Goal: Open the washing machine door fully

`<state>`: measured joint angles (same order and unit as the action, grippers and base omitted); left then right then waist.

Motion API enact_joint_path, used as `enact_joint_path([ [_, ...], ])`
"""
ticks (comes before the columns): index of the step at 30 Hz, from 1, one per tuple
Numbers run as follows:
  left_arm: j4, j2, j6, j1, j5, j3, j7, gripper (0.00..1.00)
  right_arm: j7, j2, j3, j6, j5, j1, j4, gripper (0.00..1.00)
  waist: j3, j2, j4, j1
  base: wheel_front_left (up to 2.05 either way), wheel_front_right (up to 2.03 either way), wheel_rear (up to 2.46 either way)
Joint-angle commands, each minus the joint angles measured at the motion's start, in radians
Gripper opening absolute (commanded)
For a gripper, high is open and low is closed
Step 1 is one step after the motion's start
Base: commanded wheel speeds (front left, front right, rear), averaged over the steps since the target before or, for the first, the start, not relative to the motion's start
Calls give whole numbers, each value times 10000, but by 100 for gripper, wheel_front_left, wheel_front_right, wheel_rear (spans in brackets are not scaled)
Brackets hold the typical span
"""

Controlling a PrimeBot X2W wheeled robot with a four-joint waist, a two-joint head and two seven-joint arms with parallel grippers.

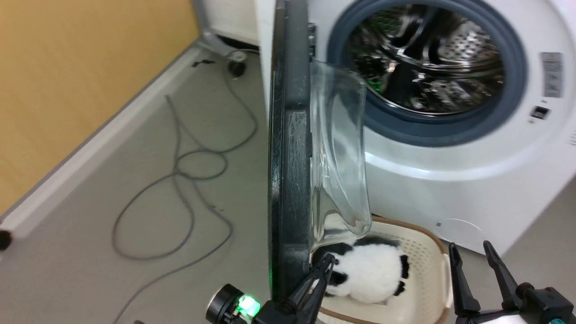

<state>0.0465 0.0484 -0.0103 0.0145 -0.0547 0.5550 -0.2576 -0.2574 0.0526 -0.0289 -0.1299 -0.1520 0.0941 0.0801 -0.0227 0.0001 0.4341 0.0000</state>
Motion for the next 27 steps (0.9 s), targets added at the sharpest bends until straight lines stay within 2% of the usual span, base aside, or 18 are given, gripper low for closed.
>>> enact_joint_path([
  [1,-23,79,-59,-136,42,-158,-42,0,-44,-24,-14,-8,-52,-27,-13,100,-113,-1,521,0,0,0,0],
  [4,-89,124,-117,-234,64,-319,-42,0,-44,-24,55,-8,-42,-104,3,100,-227,-1,860,0,0,0,0],
  [12,-397,146,-625,-386,80,-1125,-42,0,-44,-24,557,-8,202,-700,224,100,-680,-1,1109,0,0,0,0],
  [21,-701,325,-1180,-377,-95,-2697,-42,0,-44,-24,773,-8,474,-1064,342,100,-1099,-1,1211,0,0,0,0],
  [27,-623,377,-1260,-248,-425,-3943,-42,0,-44,-24,716,-8,661,-1148,354,100,-1369,-1,1231,0,0,0,0],
])
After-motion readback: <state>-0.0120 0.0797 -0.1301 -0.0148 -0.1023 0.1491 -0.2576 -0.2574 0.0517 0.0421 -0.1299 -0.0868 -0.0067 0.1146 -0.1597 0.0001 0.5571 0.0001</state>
